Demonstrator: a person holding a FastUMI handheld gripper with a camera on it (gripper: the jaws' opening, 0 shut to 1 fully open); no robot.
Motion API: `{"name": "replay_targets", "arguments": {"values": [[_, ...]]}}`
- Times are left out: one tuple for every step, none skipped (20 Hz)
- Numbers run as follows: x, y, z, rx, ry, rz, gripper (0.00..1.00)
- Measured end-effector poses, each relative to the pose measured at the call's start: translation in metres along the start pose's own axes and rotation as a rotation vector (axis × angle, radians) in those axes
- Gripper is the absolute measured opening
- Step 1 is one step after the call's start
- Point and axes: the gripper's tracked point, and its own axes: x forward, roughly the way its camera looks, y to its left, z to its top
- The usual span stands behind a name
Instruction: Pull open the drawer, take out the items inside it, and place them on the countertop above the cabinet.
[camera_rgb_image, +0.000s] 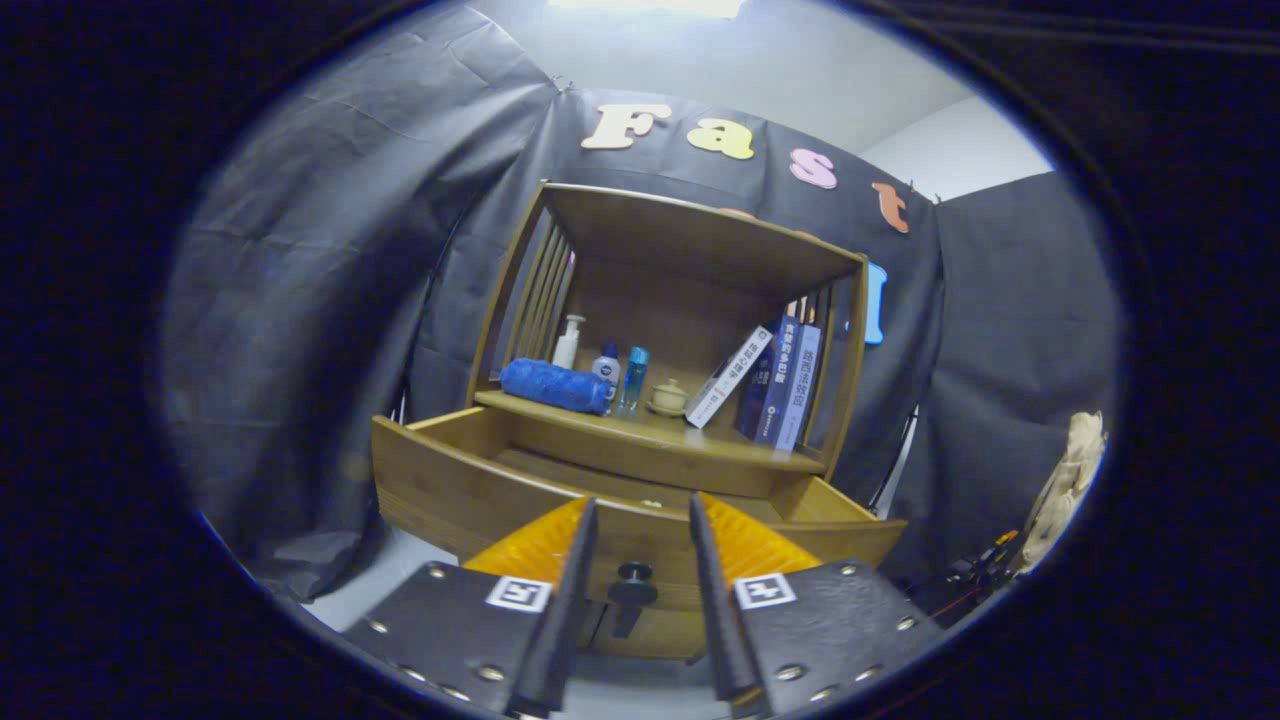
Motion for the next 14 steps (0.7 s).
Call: {"name": "replay_targets", "arguments": {"values": [[0.004, 0.0, 0.007, 0.004, 0.002, 0.001, 0.65], [0.007, 0.001, 0.013, 0.007, 0.005, 0.004, 0.77], [0.012, 0.001, 0.017, 0.012, 0.015, 0.01, 0.88], [0.021, 0.001, 0.021, 0.024, 0.029, 0.015, 0.99], [0.028, 0.001, 0.026, 0.041, 0.042, 0.02, 0.99], [0.035, 0.002, 0.032, 0.06, 0.054, 0.022, 0.98], [0.042, 0.001, 0.038, 0.077, 0.066, 0.025, 0.98], [0.05, 0.001, 0.046, 0.09, 0.074, 0.031, 0.98], [0.06, -0.001, 0.052, 0.1, 0.09, 0.03, 0.98], [0.069, -0.004, 0.06, 0.117, 0.1, 0.021, 0.98], [0.077, -0.006, 0.068, 0.134, 0.109, 0.014, 0.98], [0.084, -0.009, 0.078, 0.149, 0.106, 0.009, 0.98], [0.092, -0.012, 0.087, 0.158, 0.101, 0.0, 0.98], [0.101, -0.015, 0.094, 0.157, 0.101, -0.006, 0.98]]}}
